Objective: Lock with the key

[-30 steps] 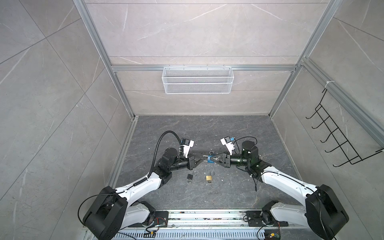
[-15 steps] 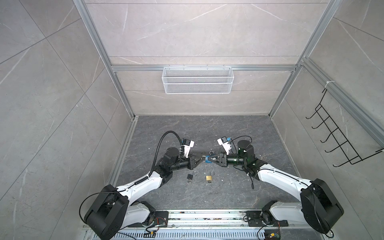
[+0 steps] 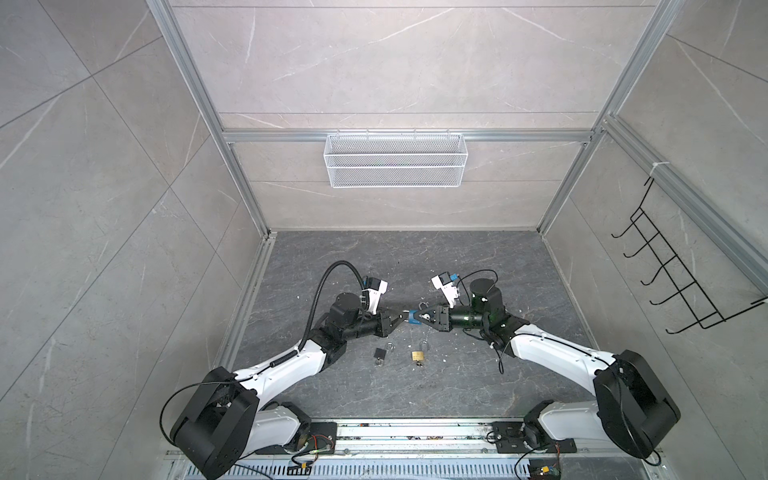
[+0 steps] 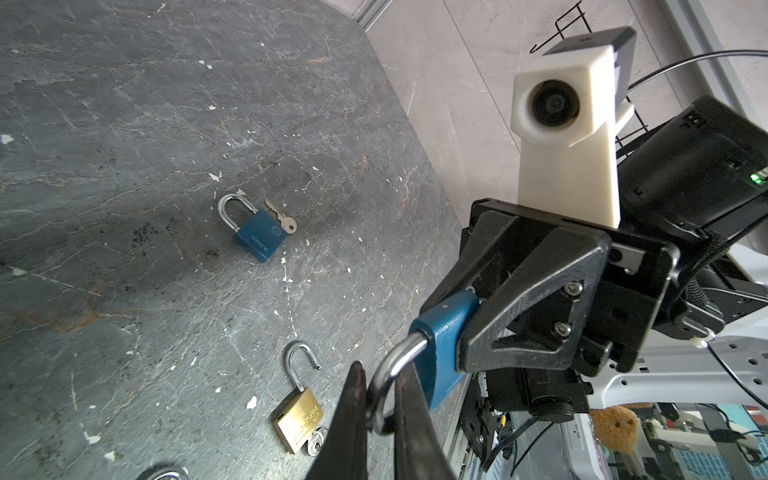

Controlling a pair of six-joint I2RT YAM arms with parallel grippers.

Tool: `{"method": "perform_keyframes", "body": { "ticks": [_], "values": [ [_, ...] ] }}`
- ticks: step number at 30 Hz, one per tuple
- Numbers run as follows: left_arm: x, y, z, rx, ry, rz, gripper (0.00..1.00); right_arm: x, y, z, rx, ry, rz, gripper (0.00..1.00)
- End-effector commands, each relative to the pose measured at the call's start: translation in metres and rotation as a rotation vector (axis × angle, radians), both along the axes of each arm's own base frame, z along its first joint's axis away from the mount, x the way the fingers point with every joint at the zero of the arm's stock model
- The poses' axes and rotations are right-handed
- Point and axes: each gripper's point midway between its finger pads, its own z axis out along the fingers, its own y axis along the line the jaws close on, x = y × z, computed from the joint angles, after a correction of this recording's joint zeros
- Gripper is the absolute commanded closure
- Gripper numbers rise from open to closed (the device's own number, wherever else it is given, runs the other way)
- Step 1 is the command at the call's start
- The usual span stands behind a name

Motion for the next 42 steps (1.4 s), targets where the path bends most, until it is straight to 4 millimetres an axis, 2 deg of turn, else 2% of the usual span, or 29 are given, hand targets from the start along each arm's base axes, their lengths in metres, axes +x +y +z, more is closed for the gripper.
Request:
{"method": "perform_keyframes", "body": {
  "ticks": [1, 8, 9, 11, 16, 19, 24, 30, 34, 42],
  "values": [
    [-0.056, -0.041, 0.095, -0.183, -0.276, -0.293, 1.0, -0.009, 0.023, 0.009, 0.005, -0.014, 0.048, 1.0],
    [-0.051, -0.033, 0.095, -0.138, -0.307, -0.237, 1.0, -0.005, 0.011, 0.01, 0.0, -0.005, 0.012, 1.0],
    [-0.049, -0.032, 0.095, -0.13, -0.311, -0.227, 0.94, -0.003, 0.008, 0.01, 0.0, -0.006, 0.003, 1.0],
    [-0.043, -0.029, 0.093, -0.106, -0.312, -0.195, 0.75, 0.001, 0.001, 0.011, -0.002, -0.006, -0.026, 1.0],
    [-0.019, -0.018, 0.084, -0.042, -0.271, -0.079, 0.55, 0.006, -0.016, 0.013, -0.004, -0.011, -0.086, 1.0],
    [-0.006, -0.007, 0.082, -0.063, -0.258, -0.031, 0.47, 0.005, -0.023, 0.013, -0.012, -0.006, -0.101, 1.0],
    [0.004, 0.003, 0.084, -0.106, -0.242, -0.035, 0.45, 0.006, -0.033, 0.016, -0.011, -0.016, -0.137, 1.0],
    [-0.014, 0.003, 0.098, -0.198, -0.284, -0.177, 0.45, 0.002, -0.038, 0.031, 0.049, -0.042, -0.113, 1.0],
    [-0.025, 0.002, 0.105, -0.232, -0.295, -0.238, 0.45, -0.009, -0.036, 0.052, 0.136, -0.08, -0.045, 1.0],
    [-0.024, -0.002, 0.095, -0.241, -0.245, -0.257, 0.45, -0.028, -0.03, 0.074, 0.221, -0.122, 0.076, 1.0]
  ]
}}
